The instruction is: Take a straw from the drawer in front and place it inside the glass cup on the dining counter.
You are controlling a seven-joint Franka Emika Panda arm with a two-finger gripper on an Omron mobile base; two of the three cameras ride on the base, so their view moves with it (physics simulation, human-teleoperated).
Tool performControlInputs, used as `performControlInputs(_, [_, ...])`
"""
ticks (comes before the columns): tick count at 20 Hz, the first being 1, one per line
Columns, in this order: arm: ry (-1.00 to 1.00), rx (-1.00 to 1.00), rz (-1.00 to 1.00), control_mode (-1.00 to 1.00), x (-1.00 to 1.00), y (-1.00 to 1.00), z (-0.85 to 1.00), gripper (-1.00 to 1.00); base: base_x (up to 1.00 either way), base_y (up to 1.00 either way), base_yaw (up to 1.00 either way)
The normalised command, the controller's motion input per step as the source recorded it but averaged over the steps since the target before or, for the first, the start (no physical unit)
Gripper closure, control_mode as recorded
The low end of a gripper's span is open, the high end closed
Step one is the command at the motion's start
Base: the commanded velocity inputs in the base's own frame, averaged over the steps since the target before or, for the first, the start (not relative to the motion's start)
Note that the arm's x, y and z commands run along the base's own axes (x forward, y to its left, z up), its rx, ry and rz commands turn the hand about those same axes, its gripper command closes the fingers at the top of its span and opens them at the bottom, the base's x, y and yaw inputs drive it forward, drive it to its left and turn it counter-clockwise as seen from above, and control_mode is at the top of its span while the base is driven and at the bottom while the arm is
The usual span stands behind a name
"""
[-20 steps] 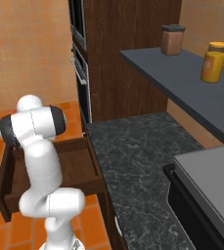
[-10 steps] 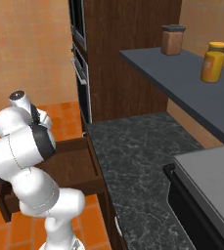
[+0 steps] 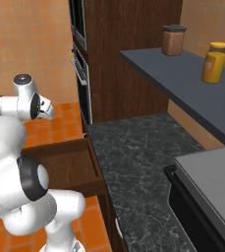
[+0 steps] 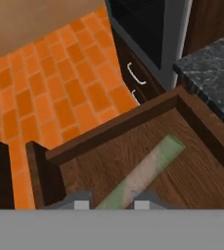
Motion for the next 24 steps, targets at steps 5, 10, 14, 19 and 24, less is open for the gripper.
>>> performControlInputs(5, [0.03,0.01,0.0,-1.0,-0.37,-0.06,0.37,1.0,0.0,0.0,0.0])
performControlInputs(10, [0.0,0.0,0.0,1.0,0.0,0.0,0.0,1.0,-0.99,0.1,0.0])
performControlInputs(14, [0.0,0.0,0.0,1.0,0.0,0.0,0.0,1.0,-0.98,0.88,0.14])
performControlInputs(19, [0.0,0.0,0.0,1.0,0.0,0.0,0.0,1.0,-0.24,1.0,0.38])
performControlInputs(24, [0.0,0.0,0.0,1.0,0.0,0.0,0.0,1.0,0.25,1.0,0.36])
